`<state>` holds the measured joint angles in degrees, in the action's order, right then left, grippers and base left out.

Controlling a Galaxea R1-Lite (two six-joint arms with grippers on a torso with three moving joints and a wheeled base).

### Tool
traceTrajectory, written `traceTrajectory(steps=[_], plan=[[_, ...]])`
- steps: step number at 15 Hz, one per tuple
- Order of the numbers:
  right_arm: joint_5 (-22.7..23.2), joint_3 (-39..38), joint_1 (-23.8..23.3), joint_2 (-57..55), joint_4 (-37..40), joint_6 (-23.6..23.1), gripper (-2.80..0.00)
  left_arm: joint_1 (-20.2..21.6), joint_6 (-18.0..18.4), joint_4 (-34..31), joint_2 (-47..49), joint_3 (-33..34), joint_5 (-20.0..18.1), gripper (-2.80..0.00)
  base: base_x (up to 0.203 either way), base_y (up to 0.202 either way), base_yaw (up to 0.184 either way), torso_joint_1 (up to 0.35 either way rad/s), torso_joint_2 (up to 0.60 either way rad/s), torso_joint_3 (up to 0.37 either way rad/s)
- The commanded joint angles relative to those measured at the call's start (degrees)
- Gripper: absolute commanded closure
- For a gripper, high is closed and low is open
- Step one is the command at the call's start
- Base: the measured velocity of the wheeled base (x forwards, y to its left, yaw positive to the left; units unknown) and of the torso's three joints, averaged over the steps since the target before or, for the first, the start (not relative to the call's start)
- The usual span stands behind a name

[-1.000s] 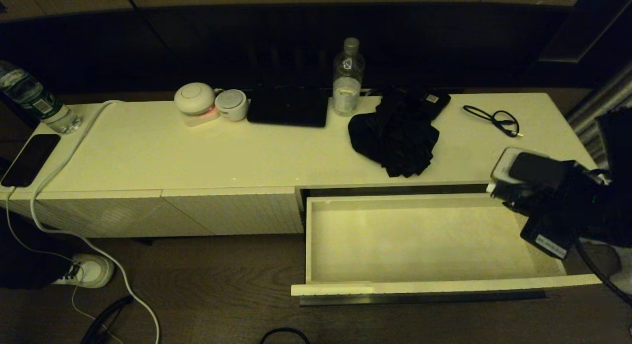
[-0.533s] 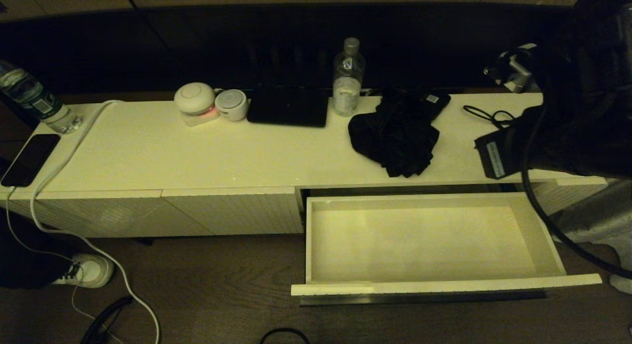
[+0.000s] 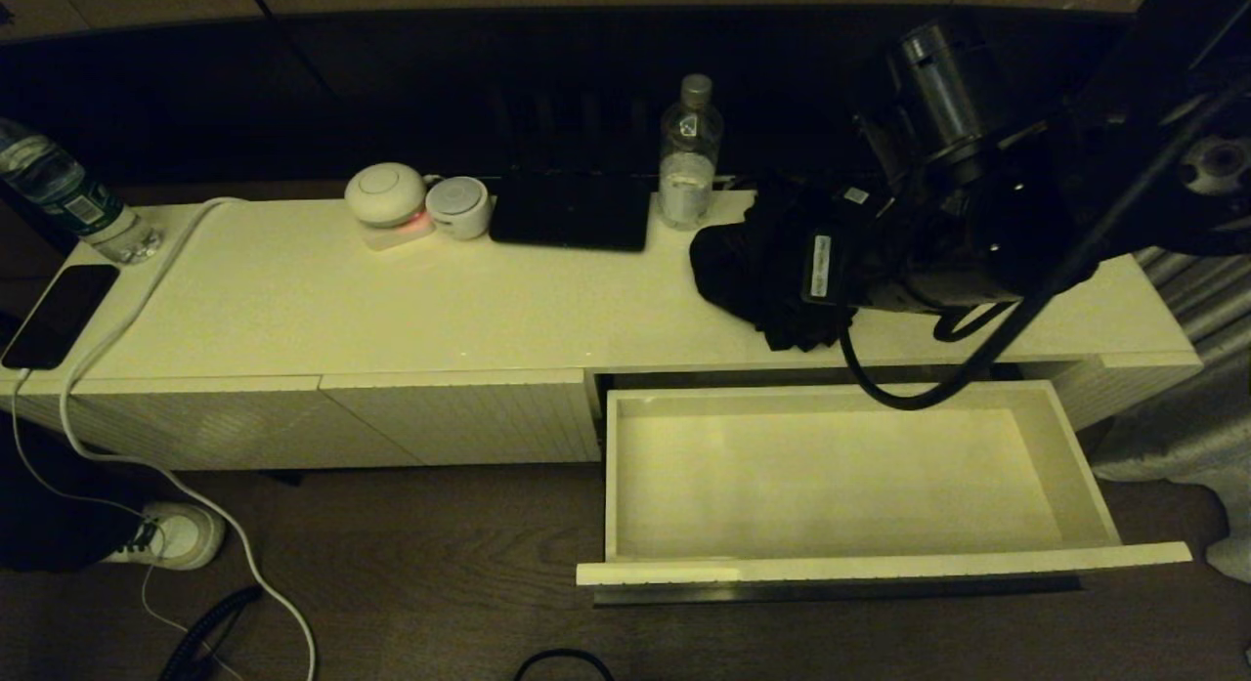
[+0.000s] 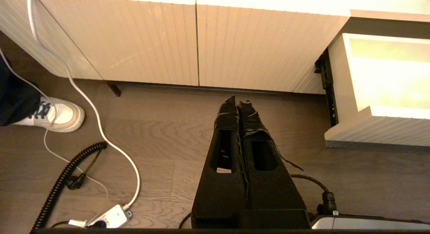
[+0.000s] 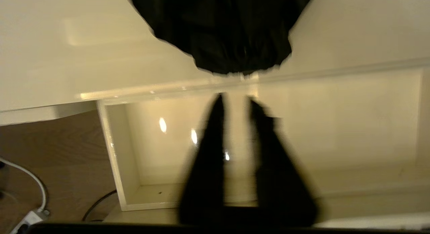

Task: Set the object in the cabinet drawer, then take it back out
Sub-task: Put the umbrella in the drawer

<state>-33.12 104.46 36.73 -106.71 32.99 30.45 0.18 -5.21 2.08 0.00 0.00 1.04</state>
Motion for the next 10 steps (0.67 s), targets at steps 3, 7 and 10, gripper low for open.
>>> traceTrajectory(steps=[3, 7, 10], plan=[[-2.8, 2.9, -1.0, -5.9, 2.1, 1.5, -2.80, 0.0, -0.1, 0.0, -0.1, 0.0, 0.0, 0.00, 0.000, 0.000, 0.000, 0.000, 0.00, 0.000], [-5.9, 3.4, -1.7, -7.3, 0.3, -3.2, -2.80, 0.0, -0.1, 0.0, -0.1, 0.0, 0.0, 0.00, 0.000, 0.000, 0.000, 0.000, 0.00, 0.000], [-5.1, 3.3, -4.3, -7.7, -5.8, -14.0, -2.80, 0.0, -0.1, 0.0, -0.1, 0.0, 0.0, 0.00, 0.000, 0.000, 0.000, 0.000, 0.00, 0.000]])
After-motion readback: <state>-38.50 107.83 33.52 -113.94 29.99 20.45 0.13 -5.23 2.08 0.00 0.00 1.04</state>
